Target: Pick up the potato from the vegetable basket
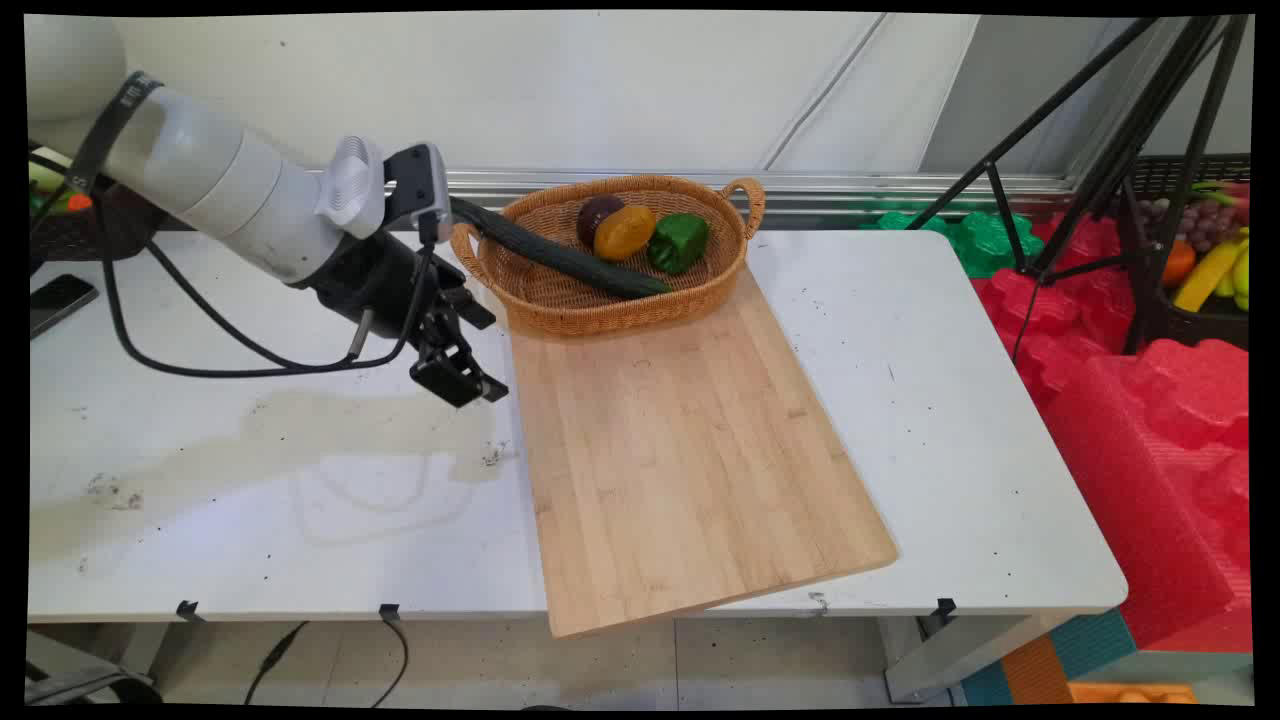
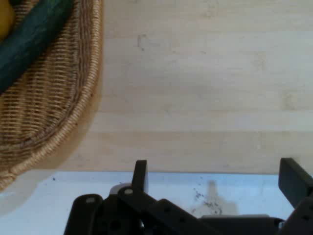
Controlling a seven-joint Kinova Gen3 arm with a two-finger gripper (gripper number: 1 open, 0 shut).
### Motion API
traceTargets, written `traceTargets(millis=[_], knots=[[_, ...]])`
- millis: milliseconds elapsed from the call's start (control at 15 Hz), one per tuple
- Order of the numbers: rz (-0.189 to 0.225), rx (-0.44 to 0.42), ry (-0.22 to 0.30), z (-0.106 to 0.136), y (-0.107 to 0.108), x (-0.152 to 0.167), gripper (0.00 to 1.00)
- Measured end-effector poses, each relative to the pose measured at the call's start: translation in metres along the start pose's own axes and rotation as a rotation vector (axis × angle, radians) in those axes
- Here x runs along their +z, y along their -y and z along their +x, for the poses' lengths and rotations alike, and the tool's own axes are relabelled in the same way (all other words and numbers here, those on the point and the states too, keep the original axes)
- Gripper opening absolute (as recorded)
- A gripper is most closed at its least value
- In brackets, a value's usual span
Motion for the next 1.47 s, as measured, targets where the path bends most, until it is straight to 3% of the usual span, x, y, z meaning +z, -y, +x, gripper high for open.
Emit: traceTargets(millis=[600,800,1067,1467], knots=[[0.112,-0.03,-0.062,0.035,0.036,-0.019,1.0],[0.157,-0.036,-0.087,0.059,0.06,-0.02,1.0],[0.209,-0.056,-0.11,0.086,0.092,-0.012,1.0],[0.264,-0.081,-0.102,0.107,0.131,0.012,1.0]])
